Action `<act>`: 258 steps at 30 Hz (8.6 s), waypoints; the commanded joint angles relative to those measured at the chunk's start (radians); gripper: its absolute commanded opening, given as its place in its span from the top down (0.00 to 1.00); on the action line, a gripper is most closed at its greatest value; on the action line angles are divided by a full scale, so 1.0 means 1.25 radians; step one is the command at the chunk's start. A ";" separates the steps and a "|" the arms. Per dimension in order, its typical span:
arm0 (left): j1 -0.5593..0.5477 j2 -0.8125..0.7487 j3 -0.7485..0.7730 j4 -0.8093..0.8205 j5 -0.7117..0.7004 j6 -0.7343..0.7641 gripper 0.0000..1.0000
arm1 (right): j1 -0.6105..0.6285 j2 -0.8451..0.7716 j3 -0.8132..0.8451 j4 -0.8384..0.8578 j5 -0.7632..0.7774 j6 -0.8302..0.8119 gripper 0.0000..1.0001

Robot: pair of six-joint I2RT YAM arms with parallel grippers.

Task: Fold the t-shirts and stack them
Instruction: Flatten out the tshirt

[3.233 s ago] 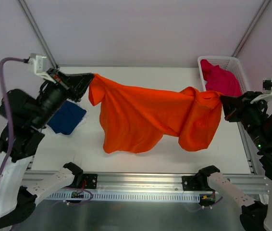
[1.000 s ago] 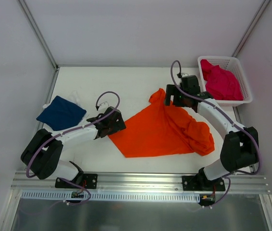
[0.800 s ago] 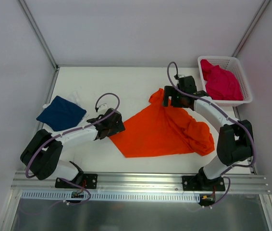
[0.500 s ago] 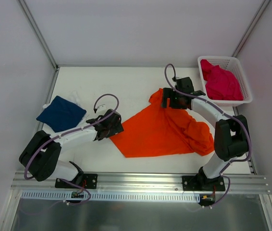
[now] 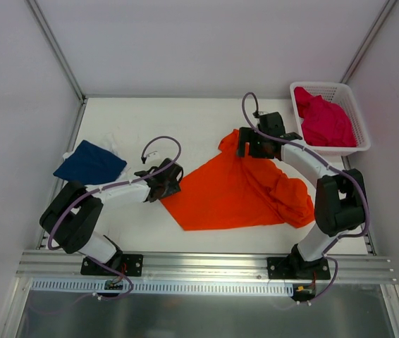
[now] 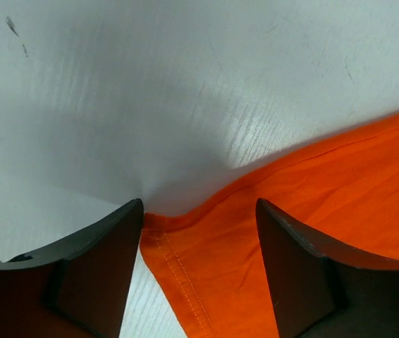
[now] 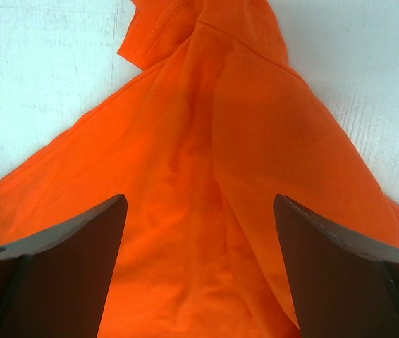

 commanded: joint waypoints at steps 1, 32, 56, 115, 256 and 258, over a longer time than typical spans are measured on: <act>-0.007 0.024 -0.025 0.014 0.036 -0.021 0.37 | -0.007 -0.050 0.007 0.016 -0.010 -0.005 0.11; -0.007 -0.002 -0.017 -0.020 0.041 0.010 1.00 | -0.033 0.447 0.563 -0.100 -0.032 -0.031 0.27; -0.007 -0.047 -0.034 -0.025 0.048 0.017 1.00 | -0.012 0.484 0.541 -0.144 0.071 -0.096 0.58; -0.019 -0.494 0.453 -0.235 0.248 0.412 1.00 | 0.162 -0.708 0.267 -0.320 0.300 -0.124 0.99; 0.091 0.019 0.009 -0.060 0.238 0.197 1.00 | -0.115 0.545 0.691 -0.397 0.253 -0.032 0.99; 0.091 0.003 -0.017 -0.060 0.237 0.192 1.00 | -0.121 0.550 0.699 -0.408 0.253 -0.030 1.00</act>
